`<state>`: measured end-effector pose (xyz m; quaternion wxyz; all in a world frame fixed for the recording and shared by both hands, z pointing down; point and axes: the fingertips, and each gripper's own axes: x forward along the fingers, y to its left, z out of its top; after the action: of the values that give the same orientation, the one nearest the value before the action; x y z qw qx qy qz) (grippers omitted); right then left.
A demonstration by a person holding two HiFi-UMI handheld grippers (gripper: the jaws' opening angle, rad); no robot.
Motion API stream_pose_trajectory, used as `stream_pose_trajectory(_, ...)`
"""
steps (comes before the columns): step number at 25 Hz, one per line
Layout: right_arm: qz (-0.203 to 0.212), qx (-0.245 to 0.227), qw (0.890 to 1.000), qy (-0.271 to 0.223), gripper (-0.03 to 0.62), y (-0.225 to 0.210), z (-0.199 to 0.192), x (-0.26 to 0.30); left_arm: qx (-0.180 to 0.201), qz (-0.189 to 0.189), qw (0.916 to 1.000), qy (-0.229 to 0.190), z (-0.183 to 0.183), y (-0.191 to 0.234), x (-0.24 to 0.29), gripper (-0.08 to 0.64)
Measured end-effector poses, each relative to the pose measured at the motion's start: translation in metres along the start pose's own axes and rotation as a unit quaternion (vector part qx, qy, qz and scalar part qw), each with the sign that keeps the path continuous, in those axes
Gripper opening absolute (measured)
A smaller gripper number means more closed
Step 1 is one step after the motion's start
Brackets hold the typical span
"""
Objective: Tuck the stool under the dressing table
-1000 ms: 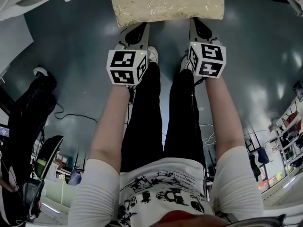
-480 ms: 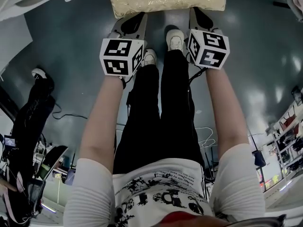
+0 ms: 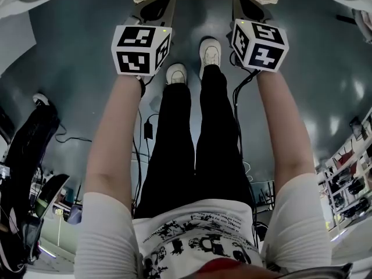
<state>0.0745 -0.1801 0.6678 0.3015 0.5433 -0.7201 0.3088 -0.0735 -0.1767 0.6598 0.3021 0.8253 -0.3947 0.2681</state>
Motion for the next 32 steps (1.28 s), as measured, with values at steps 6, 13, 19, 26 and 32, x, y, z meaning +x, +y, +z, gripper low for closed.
stream_pose_trajectory(6,0.022,-0.010,1.000,-0.012,0.017,-0.005,0.020,0.006,0.005,0.037,0.9993,-0.001,0.017,0.015,0.011,0.020)
stream_pose_trajectory(13,0.018,-0.073,0.997,-0.020,0.017,-0.011,0.035,0.017,-0.004,0.056,0.9983,-0.015,0.028,0.033,0.023,0.020)
stream_pose_trajectory(19,0.010,-0.102,0.994,-0.031,0.017,-0.016,0.048,0.029,-0.008,0.068,0.9974,-0.021,0.040,0.041,0.034,0.020)
stream_pose_trajectory(26,-0.008,-0.121,0.992,-0.045,0.017,-0.025,0.065,0.040,0.029,0.050,0.9981,-0.022,0.053,0.042,0.052,0.020)
stream_pose_trajectory(32,-0.011,-0.103,0.994,-0.043,0.017,-0.028,0.075,0.046,0.044,0.047,0.9977,-0.020,0.062,0.046,0.057,0.020)
